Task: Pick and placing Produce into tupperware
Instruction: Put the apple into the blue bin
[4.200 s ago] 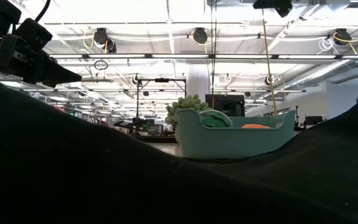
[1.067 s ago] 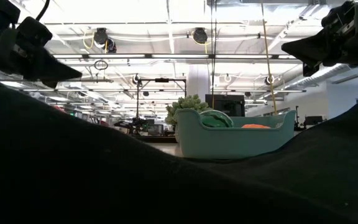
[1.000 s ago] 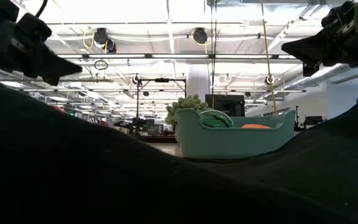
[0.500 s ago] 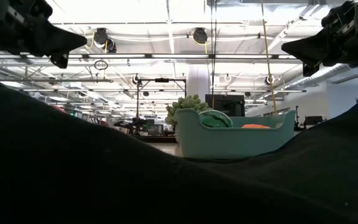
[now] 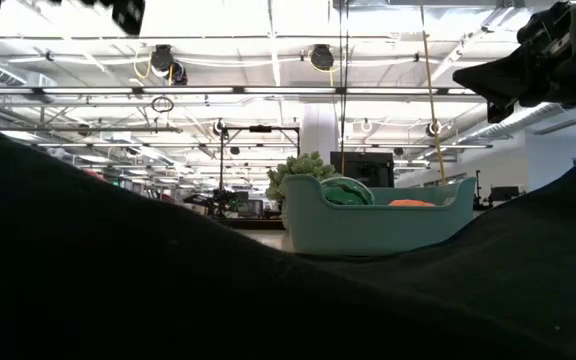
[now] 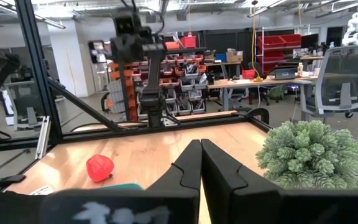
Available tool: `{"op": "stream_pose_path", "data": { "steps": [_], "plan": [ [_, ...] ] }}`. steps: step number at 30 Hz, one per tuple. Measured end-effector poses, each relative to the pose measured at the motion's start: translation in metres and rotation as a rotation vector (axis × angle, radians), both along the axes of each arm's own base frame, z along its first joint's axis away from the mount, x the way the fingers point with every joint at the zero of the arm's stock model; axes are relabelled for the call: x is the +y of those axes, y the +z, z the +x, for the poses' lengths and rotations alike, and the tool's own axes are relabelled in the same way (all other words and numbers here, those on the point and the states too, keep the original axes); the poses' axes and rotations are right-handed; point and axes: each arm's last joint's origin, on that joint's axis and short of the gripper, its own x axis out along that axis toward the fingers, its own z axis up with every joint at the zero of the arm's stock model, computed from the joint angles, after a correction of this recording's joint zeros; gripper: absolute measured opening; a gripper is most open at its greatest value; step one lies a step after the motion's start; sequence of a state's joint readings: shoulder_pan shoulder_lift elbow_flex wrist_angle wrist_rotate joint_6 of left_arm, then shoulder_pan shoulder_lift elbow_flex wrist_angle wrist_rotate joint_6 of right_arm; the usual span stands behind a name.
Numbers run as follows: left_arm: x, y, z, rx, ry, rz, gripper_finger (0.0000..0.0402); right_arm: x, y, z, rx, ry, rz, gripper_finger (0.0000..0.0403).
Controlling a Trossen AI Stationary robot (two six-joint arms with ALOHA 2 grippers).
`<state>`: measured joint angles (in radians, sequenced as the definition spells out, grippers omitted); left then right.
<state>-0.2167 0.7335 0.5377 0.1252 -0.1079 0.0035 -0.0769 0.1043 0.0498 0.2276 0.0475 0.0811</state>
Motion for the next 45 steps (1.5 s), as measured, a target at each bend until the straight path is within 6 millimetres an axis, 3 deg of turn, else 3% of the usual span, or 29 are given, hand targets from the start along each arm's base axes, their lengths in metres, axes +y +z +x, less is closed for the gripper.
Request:
{"op": "stream_pose_path", "data": {
  "steps": [9, 19, 27, 45],
  "plan": [
    [-0.027, 0.057, 0.016, 0.141, 0.076, 0.035, 0.0005, 0.000, -0.001, 0.000, 0.010, -0.002, -0.014, 0.0000],
    [-0.066, 0.085, 0.043, 0.333, 0.122, 0.009, 0.0005, 0.000, -0.003, 0.000, 0.033, -0.002, -0.012, 0.0000],
    [-0.081, 0.096, 0.058, 0.472, 0.158, -0.051, 0.0005, 0.000, -0.003, 0.000, 0.033, -0.002, -0.012, 0.0000],
    [-0.085, 0.083, 0.061, 0.658, 0.209, -0.269, 0.0005, 0.000, -0.004, 0.000, 0.040, -0.005, -0.011, 0.0000]
  ]
}}
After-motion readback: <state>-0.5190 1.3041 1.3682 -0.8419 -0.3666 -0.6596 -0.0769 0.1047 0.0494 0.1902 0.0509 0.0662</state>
